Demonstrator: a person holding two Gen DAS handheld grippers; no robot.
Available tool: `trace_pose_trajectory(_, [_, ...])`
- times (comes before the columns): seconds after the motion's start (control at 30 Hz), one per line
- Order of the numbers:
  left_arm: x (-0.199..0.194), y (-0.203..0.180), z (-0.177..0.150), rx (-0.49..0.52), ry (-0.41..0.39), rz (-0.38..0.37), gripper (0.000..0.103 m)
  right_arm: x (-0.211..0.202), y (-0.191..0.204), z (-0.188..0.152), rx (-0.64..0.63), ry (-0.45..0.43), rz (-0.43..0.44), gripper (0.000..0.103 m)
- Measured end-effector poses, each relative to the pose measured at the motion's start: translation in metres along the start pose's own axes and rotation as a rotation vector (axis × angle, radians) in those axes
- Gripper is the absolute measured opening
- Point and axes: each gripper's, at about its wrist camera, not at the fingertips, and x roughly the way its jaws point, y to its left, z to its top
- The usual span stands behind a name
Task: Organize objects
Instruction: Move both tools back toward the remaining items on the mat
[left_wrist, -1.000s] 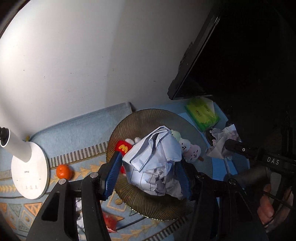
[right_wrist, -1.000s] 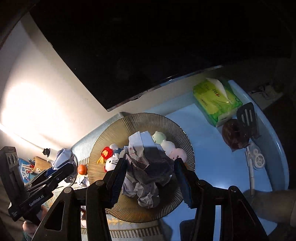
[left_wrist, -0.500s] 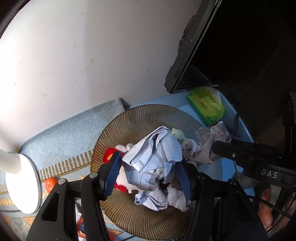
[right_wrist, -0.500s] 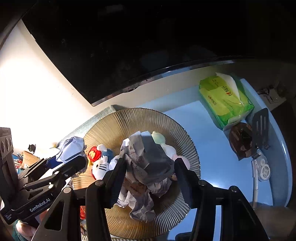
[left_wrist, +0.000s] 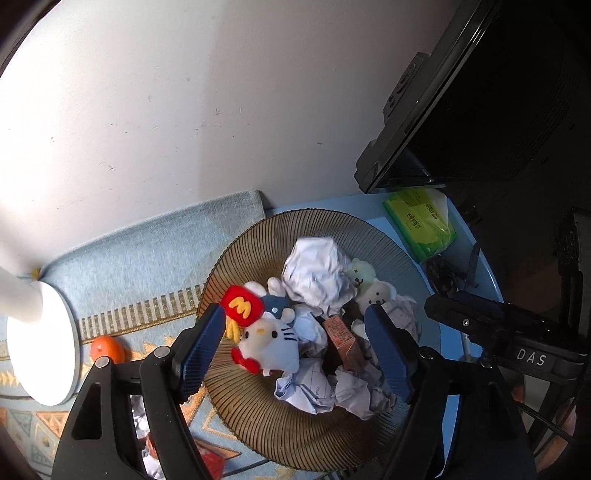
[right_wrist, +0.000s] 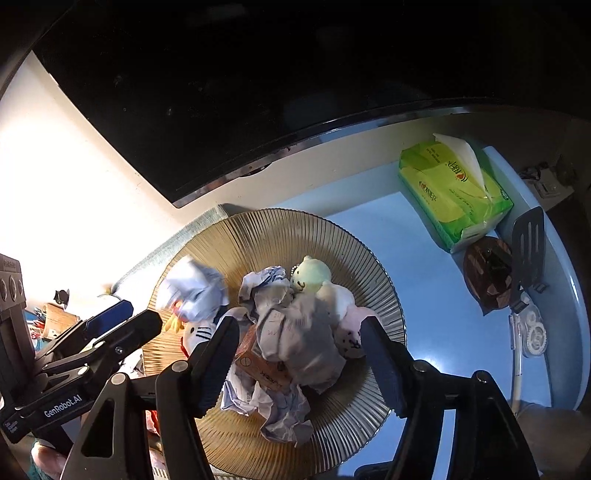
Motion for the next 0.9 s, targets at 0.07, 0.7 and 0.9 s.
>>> trace_pose_trajectory(0.07, [-0.010,0.000,-0.006,-0.007,-0.009,0.009,0.076,-0.003,0.001,-0.002,-0.001,-0.001,0.010,0.067])
trace_pose_trajectory(0.7, [-0.163,0.133,-0.173,-0.326,-0.140,0.395,0.076,-0.026,0.110,-0.099,-0.246,0.065,0.171,0.067])
trace_pose_trajectory(0.9, [-0.147,0.180,-0.231,-0.333,-0.037,0.380,0.076,-0.003,0.160,-0.164,-0.286,0.122,0.107,0.068])
